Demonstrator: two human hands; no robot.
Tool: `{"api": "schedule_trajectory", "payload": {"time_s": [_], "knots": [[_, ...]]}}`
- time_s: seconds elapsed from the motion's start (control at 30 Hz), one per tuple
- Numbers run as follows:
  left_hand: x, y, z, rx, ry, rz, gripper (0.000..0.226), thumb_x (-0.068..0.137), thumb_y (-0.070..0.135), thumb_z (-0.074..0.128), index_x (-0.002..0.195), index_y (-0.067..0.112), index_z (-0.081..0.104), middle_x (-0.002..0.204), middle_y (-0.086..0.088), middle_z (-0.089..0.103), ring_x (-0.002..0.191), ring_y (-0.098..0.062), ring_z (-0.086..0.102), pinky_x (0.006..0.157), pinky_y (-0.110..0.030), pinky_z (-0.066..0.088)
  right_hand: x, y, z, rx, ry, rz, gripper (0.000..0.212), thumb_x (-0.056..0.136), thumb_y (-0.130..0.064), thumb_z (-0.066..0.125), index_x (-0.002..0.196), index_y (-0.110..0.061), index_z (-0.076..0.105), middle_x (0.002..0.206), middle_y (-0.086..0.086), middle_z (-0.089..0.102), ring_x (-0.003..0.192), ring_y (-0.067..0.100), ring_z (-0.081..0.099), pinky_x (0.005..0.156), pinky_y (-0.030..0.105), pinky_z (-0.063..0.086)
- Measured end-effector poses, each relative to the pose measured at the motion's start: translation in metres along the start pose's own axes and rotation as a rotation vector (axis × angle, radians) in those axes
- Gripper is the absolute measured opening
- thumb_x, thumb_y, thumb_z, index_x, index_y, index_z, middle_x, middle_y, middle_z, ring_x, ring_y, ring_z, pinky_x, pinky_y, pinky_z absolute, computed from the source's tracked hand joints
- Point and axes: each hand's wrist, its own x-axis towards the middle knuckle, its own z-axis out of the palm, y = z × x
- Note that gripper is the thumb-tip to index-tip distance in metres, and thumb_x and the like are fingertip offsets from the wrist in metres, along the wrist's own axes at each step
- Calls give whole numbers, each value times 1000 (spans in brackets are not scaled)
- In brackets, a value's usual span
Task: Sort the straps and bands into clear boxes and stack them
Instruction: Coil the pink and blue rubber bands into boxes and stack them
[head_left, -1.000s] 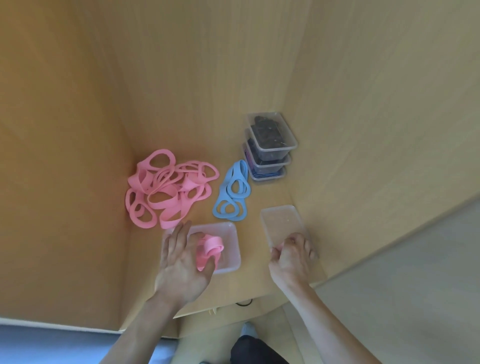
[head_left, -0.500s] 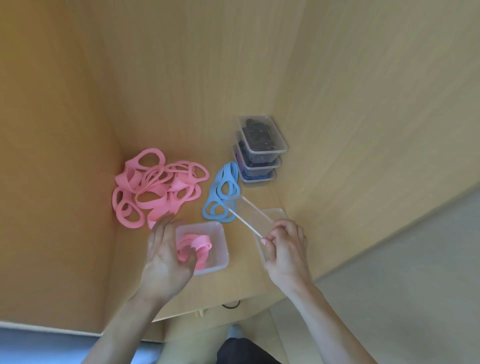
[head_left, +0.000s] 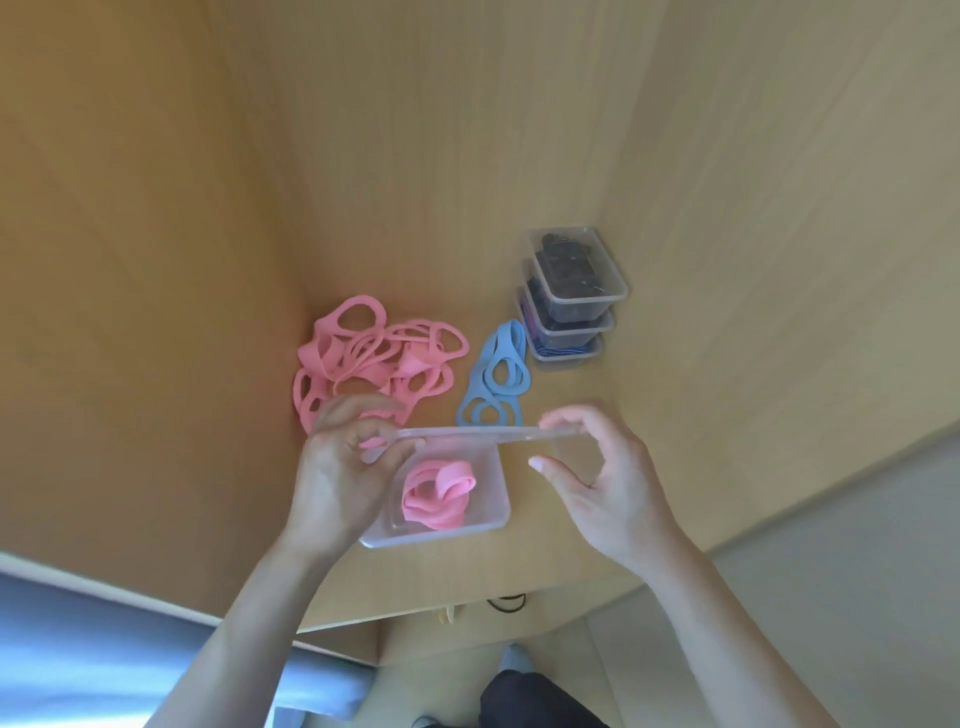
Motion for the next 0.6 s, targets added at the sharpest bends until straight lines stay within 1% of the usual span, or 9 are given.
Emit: {"api": "schedule_trajectory", "payload": {"time_s": [0.03,0.1,0.13,0.2,0.27,0.37,0.47,0.53,0.6], "knots": [[-2,-2,-1,-29,-23,-69,21,77,8,84,64,15,70,102,15,67,106,-9,57,93,-12,38,4,1,5,39,34,52,22,86,-5,77,100,-17,64,103,-9,68,100,10,65,91,19,46],[-6,-7,-4,-168,-69,-246,16,80,13,83,68,9,73,90,7,72,92,-2,63,85,-14,43,11,3,16,159,117,182,18,89,-4,73,92,-20,64,95,-7,71,91,11,68,84,21,50],[-7,-10,-5,-265,-83,-341,14,82,13,81,71,8,74,85,2,74,82,-2,65,79,-17,47,15,4,22,232,149,244,16,90,-4,71,90,-19,65,93,-5,72,87,9,69,81,19,51],[-10,-14,-7,-426,-78,-487,8,83,10,80,76,11,76,76,-1,75,66,-4,64,67,-15,49,21,10,35,318,182,318,13,92,-4,70,89,-17,68,90,-3,74,79,5,68,73,12,49],[-13,-20,-6,-499,-18,-587,9,81,6,80,85,10,73,69,1,71,55,-3,60,56,-13,47,23,19,50,342,159,374,15,91,-3,70,88,-18,70,80,-3,72,69,8,66,67,15,50],[-16,-34,-1,-479,96,-715,32,78,4,83,102,14,64,76,-6,71,55,-5,64,53,-15,49,20,37,75,367,107,511,15,88,-2,73,87,-16,68,63,-1,62,59,15,62,64,28,52],[-20,-49,6,-438,115,-759,45,77,1,83,112,14,58,79,-14,66,53,-6,63,51,-13,47,17,53,93,322,102,608,16,86,-6,78,84,-18,68,61,-4,57,50,5,56,57,21,46],[-22,-58,12,-390,81,-770,51,79,3,83,122,12,55,79,-14,61,59,-13,63,54,-17,48,14,59,100,211,111,605,22,85,-8,78,80,-26,67,62,-8,55,49,-2,52,57,15,43],[-23,-64,17,-284,44,-713,53,82,9,81,128,13,55,77,-11,55,67,-17,57,59,-19,46,10,61,103,104,102,576,23,86,-14,77,81,-31,63,61,-9,51,53,-3,53,54,12,41]]}}
